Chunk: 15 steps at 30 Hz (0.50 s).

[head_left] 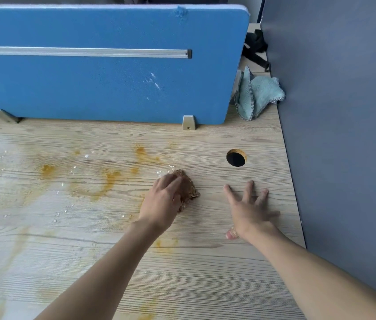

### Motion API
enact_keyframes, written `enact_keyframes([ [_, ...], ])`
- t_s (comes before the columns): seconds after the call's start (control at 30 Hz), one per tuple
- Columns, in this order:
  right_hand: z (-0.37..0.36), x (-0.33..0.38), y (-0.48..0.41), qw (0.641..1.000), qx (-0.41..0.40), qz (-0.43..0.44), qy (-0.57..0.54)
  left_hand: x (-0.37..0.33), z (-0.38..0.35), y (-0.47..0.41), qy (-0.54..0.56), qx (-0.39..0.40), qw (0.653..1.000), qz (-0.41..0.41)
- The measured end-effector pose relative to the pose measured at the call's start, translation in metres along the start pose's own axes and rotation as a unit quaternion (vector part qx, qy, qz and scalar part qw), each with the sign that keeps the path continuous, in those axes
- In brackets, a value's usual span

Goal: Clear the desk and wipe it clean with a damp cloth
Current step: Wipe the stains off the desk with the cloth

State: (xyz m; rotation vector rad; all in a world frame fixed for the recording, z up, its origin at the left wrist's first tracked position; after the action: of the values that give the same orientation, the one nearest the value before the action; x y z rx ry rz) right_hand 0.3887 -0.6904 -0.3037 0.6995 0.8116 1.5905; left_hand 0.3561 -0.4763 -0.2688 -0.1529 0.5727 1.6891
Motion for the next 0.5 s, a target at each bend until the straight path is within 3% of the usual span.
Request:
enact_keyframes([
  [0.23, -0.001, 0.001, -0.001, 1.0, 0.002, -0.003, 0.002, -0.026, -0.036, 0.008, -0.187, 0.082, 0.972, -0.114],
  [0.3, -0.001, 0.0, -0.001, 1.0, 0.001, -0.008, 0.008, -0.022, -0.037, 0.006, -0.196, 0.096, 0.971, -0.1],
  [0.43, 0.0, 0.0, -0.001, 1.0, 0.0, -0.008, 0.006, -0.022, -0.031, -0.006, -0.112, 0.074, 0.991, 0.001],
  [0.5, 0.001, 0.0, 0.0, 1.0, 0.0, -0.009, 0.005, -0.031, -0.041, 0.0, -0.118, 0.073, 0.99, -0.001],
])
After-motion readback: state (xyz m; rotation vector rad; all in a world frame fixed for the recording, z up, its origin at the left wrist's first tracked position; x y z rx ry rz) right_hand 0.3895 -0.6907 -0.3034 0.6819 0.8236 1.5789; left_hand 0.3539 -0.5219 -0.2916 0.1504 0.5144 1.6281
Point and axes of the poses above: each hand's wrist, its own y-axis away from the middle knuckle, its own z-axis out of the back of the hand, x = y × z, the point moved 9 cm from there along -y, towards the middle knuckle, and after that the axes turned 8 degrees about x, right-handed, at the moved point
